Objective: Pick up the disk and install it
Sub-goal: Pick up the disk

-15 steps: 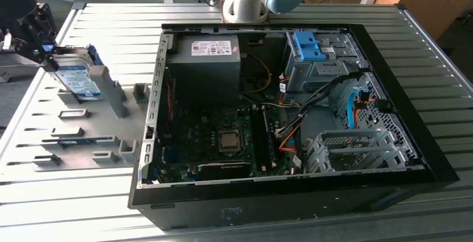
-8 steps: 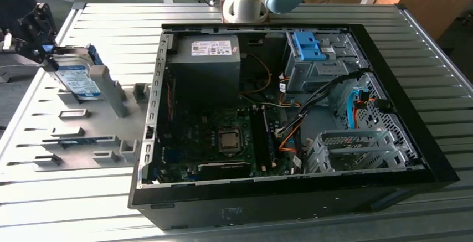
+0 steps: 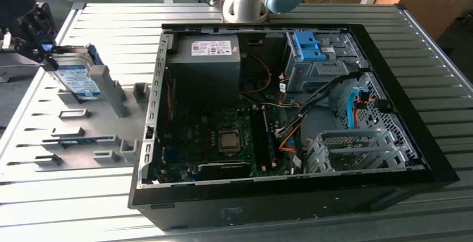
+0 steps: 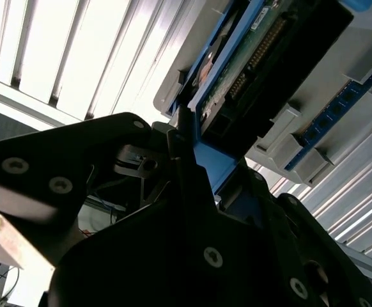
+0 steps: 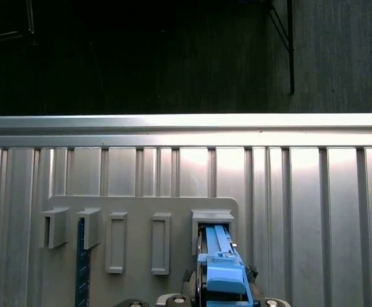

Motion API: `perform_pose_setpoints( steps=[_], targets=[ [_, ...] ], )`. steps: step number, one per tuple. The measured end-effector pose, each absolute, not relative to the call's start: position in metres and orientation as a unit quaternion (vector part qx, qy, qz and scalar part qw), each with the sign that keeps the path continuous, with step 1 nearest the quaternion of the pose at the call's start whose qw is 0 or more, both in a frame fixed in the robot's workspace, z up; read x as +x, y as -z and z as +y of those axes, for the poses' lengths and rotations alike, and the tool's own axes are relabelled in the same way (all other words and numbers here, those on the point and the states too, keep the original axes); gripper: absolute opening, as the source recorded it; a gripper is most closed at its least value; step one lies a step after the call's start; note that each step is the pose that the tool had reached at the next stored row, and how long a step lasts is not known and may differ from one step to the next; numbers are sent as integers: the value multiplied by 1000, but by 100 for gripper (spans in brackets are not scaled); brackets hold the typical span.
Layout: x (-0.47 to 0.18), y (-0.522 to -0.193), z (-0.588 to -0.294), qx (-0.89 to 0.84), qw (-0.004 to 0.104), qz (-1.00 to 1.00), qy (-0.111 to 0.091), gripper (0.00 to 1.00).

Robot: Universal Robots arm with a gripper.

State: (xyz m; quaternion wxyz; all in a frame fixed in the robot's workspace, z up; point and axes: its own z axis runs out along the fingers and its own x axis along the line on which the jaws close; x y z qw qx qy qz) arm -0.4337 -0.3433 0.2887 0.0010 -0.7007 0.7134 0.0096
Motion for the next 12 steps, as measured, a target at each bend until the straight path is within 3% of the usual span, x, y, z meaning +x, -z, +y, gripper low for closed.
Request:
perform_pose_setpoints(
  steps=[12],
  targets=[
    [-434,-291,-343,-700,1,714,-10,38]
  ],
)
